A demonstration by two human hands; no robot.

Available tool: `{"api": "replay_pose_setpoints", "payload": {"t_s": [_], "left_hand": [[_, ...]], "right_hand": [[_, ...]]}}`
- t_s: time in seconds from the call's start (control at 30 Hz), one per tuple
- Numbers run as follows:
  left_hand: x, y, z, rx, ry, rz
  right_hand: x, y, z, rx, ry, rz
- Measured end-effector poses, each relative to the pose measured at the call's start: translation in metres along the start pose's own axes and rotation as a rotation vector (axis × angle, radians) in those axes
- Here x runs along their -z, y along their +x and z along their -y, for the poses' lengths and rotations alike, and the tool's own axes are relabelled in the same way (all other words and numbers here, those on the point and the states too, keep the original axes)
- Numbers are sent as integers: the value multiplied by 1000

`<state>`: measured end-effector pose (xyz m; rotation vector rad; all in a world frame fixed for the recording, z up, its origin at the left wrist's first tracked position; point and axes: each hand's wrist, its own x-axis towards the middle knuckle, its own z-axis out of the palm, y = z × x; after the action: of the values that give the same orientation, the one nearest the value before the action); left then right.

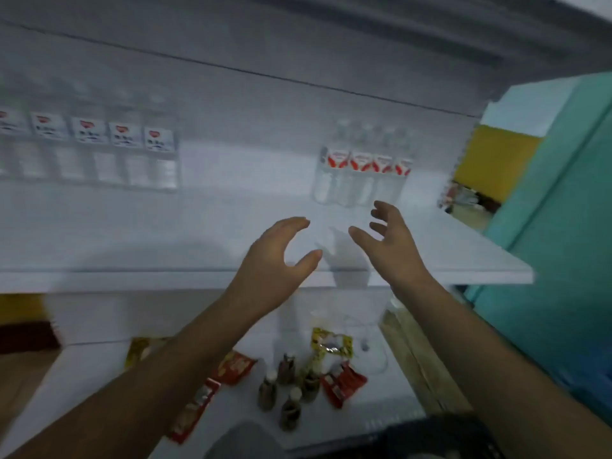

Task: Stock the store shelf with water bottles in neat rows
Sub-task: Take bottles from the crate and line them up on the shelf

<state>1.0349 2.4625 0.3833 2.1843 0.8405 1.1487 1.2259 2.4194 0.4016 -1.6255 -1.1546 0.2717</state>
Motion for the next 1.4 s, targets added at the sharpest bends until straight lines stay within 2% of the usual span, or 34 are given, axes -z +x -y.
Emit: {"api": "replay_pose_setpoints", "payload": {"t_s": [0.13, 0.27, 0.4, 0.5, 0.83, 0.9, 0.97, 1.07, 1.13, 1.23, 1.33, 1.4], "left_hand": [[-70, -13, -50, -59, -178, 167], [-127, -40, -80, -84, -261, 346], [-180, -71, -80, -87, -259, 527], [-218, -86, -70, -10, -241, 651], [-380, -128, -13, 285, -167, 1004], [-419, -143, -2, 381, -163, 1041], [-457, -162, 11, 516, -165, 1068], [-505, -190, 30, 716, -164, 1065], [-530, -206, 42, 797, -126, 1071], [-564, -227, 60, 1018, -108, 1023], [-600, -240, 84, 1323, -64, 905], [-621, -247, 103, 1436, -25, 859]], "right_hand": [[94, -56, -36, -125, -39, -211], [152, -106, -70, -253, -86, -362], [181, -146, -111, -387, -121, -398], [191, -168, -151, -495, -164, -362], [187, -220, -325, -836, -152, -188], [188, -234, -365, -856, -145, -161], [187, -248, -412, -920, -246, -78], [173, -264, -484, -1098, -383, 145], [157, -272, -525, -1146, -470, 298], [127, -280, -574, -1130, -523, 485], [93, -288, -614, -1076, -512, 589], [74, -293, -635, -1043, -532, 646]]}}
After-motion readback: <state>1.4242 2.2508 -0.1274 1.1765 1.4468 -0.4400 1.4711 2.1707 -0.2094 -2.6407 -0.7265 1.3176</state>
